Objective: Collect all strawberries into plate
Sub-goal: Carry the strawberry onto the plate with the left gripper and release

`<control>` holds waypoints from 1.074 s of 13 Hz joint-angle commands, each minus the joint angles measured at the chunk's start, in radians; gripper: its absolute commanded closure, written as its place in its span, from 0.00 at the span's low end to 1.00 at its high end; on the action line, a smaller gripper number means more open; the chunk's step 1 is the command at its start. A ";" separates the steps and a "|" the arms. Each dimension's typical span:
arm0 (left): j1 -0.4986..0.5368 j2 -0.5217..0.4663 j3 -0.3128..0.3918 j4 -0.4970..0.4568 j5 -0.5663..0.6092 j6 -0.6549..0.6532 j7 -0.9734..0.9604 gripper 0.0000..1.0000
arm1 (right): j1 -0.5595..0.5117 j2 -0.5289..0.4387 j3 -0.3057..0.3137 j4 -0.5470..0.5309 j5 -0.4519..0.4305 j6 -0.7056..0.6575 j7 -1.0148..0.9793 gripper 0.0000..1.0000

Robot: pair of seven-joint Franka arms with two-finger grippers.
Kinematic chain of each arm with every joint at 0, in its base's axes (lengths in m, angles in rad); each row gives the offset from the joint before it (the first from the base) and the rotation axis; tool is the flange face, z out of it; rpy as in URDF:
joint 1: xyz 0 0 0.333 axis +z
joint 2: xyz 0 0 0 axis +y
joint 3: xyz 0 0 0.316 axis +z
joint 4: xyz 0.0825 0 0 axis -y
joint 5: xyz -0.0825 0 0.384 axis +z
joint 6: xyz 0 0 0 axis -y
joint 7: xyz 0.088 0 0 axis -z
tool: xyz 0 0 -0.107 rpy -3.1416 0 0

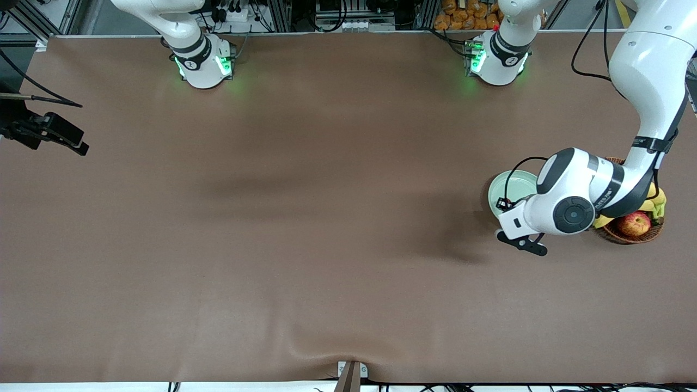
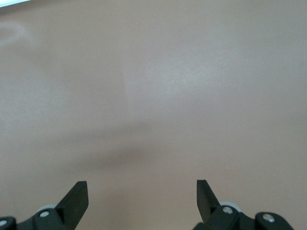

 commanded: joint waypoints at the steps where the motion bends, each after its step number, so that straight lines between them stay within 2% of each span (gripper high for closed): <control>1: 0.021 -0.002 -0.013 -0.027 0.059 0.026 -0.006 0.76 | 0.009 -0.021 -0.002 -0.022 -0.006 0.006 -0.009 0.00; 3: 0.023 0.029 -0.013 -0.029 0.102 0.036 -0.006 0.63 | 0.016 -0.021 -0.002 -0.022 -0.006 0.003 -0.009 0.00; 4: 0.024 0.027 -0.013 -0.029 0.107 0.043 -0.006 0.36 | 0.014 -0.021 -0.002 -0.022 -0.006 0.001 -0.009 0.00; 5: 0.024 0.020 -0.013 -0.024 0.107 0.043 -0.003 0.00 | 0.014 -0.021 -0.002 -0.022 -0.006 0.001 -0.009 0.00; 8: 0.026 0.009 -0.014 0.007 0.092 0.041 0.014 0.00 | 0.016 -0.021 -0.003 -0.022 -0.006 0.000 -0.007 0.00; 10: 0.029 0.004 -0.017 0.092 0.045 0.032 0.014 0.00 | 0.016 -0.021 -0.002 -0.022 -0.006 0.000 -0.009 0.00; 14: 0.030 -0.086 -0.020 0.171 0.030 0.023 0.014 0.00 | 0.016 -0.021 -0.002 -0.022 -0.006 0.003 -0.009 0.00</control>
